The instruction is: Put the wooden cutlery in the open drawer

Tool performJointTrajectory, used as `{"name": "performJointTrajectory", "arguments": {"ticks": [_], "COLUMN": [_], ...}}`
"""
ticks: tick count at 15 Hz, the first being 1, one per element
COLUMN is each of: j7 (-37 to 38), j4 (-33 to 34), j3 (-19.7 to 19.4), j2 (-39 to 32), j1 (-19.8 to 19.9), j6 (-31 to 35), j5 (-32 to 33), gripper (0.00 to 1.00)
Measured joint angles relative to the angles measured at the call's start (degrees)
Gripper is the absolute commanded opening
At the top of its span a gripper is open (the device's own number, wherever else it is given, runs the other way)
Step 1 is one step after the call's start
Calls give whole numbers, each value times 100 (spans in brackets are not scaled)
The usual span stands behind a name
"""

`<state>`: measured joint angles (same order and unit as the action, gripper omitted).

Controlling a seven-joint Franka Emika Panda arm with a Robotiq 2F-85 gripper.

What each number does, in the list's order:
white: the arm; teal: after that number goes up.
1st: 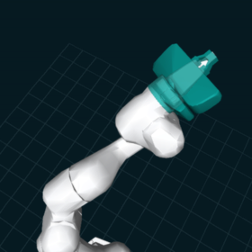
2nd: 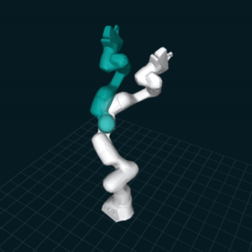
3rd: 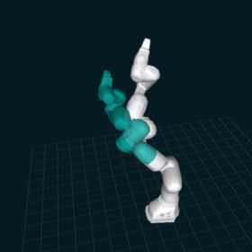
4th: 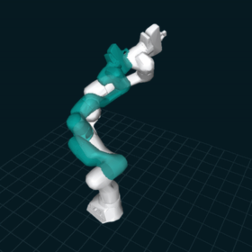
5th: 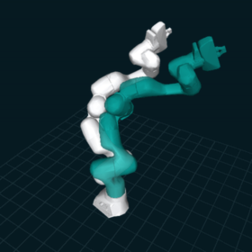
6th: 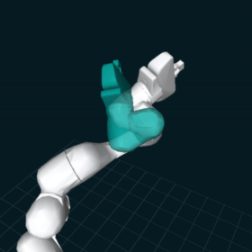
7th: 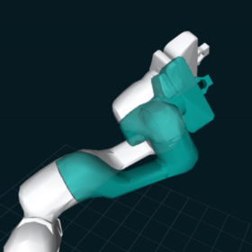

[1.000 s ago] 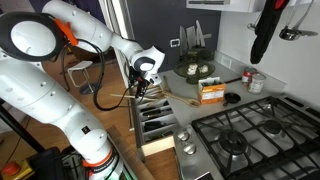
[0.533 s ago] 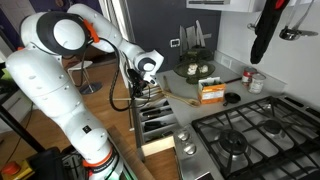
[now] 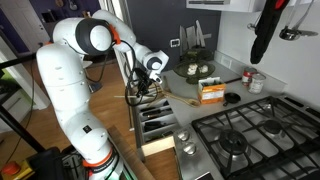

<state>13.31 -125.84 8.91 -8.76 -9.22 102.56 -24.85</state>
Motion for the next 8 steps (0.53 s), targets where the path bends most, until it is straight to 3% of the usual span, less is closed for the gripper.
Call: {"name": "performJointTrajectory", "arguments": {"ticks": [8], "j7": [250], "j4": [301], "j3": [-105], "j2": [-750], "j1": [12], "j6": [1289], "j5": [-23], "gripper": [3]}}
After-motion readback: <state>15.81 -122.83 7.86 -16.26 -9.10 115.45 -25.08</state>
